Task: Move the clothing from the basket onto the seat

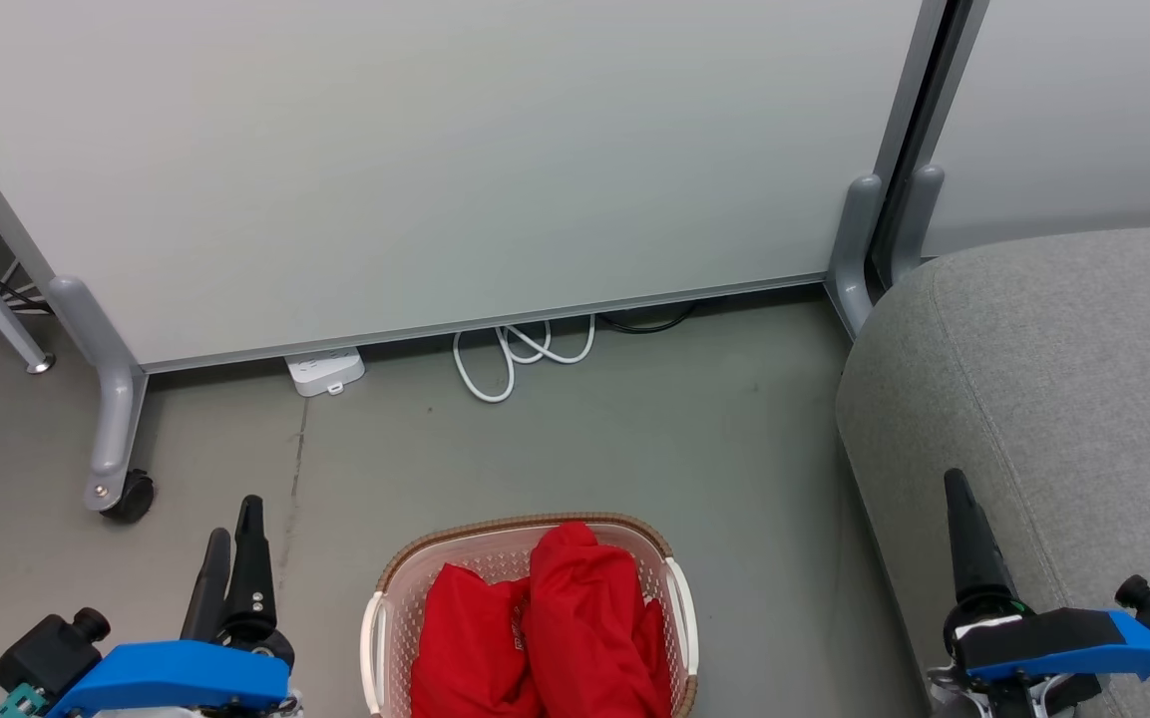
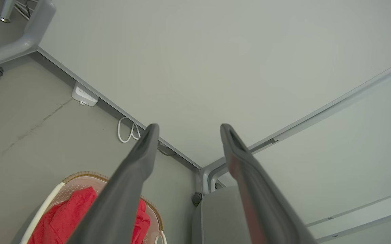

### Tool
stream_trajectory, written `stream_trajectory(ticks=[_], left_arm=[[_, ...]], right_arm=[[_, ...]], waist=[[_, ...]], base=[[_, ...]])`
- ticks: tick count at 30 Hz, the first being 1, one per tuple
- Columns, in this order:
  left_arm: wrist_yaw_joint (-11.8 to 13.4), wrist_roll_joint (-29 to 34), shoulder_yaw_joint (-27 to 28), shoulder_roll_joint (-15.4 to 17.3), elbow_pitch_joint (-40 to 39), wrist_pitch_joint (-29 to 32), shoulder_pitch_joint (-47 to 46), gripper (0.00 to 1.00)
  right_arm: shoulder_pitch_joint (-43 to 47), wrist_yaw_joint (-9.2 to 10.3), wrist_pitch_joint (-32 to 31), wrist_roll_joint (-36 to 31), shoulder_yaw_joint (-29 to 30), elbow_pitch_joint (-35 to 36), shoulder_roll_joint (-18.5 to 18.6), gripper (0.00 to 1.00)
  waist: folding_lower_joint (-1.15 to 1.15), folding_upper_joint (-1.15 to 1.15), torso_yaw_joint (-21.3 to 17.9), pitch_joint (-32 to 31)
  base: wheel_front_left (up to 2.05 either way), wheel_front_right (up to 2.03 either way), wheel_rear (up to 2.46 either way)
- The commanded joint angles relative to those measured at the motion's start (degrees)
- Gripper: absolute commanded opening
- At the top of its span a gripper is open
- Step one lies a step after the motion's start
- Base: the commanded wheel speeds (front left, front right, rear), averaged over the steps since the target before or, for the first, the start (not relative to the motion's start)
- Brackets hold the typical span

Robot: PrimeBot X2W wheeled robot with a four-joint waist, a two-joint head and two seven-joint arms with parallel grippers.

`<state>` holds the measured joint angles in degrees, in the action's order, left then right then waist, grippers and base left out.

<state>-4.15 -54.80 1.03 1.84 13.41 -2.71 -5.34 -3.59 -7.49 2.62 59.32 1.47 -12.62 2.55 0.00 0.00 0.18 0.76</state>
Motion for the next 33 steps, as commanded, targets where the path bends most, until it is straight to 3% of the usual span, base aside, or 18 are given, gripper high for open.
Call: stream_trajectory(ticks=[1,33], left_arm=[[0.3,2.6,-0.6,0.7,-0.9,-0.7,-1.9,1.00],[1.5,27.0,-4.7,0.9,1.4,-6.2,-3.4,1.00]], right_arm=[[-1.6,-0.01,0.8,-2.6,-0.5,1.1,0.2,1.00],[-2.0,-0.01,6.3,-26.5,-4.2,-2.1,0.3,1.00]], waist=[[0.00,0.00,0.0,0.0],[0.00,0.00,0.5,0.2]], base=[[0.00,0.00,0.00],[0.00,0.00,0.00]])
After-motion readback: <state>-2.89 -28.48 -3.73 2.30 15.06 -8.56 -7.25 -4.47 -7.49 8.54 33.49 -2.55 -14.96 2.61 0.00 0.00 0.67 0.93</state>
